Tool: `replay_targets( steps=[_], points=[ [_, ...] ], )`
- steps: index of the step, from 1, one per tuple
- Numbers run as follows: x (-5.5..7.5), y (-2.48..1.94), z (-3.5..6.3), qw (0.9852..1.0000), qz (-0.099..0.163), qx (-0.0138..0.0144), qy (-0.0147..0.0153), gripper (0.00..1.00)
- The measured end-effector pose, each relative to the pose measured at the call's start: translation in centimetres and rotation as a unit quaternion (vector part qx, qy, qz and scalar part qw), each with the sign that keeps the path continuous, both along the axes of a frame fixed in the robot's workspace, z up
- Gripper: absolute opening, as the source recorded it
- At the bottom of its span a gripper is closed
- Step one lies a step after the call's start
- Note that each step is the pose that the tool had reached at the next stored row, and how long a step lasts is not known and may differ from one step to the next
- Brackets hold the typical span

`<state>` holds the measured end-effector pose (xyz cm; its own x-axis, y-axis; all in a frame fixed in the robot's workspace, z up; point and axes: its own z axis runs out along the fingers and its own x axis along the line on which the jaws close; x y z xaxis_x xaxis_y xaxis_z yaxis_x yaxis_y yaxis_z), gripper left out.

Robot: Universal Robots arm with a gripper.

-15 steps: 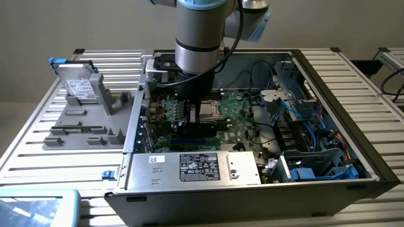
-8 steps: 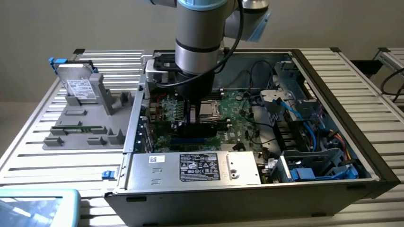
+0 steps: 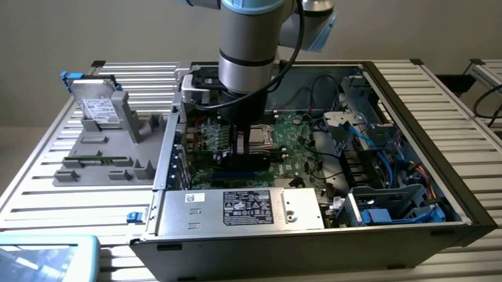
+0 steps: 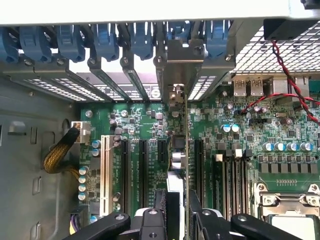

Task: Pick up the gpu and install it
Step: 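Insert the gpu into the slot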

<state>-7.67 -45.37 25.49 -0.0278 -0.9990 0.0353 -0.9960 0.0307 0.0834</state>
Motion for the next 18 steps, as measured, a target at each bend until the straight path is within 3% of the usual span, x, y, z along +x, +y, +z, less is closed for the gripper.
replay_targets(
  steps=[5, 10, 18],
  points=[
    [-0.01, -0.03, 0.0, 1.0, -0.006, 0.004, 0.0, 0.28],
    [-0.04, -0.06, -0.03, 1.0, -0.006, 0.0052, 0.0, 0.28],
    [-0.04, -0.34, -0.08, 0.9999, -0.008, 0.0096, 0.001, 0.28]
  ],
)
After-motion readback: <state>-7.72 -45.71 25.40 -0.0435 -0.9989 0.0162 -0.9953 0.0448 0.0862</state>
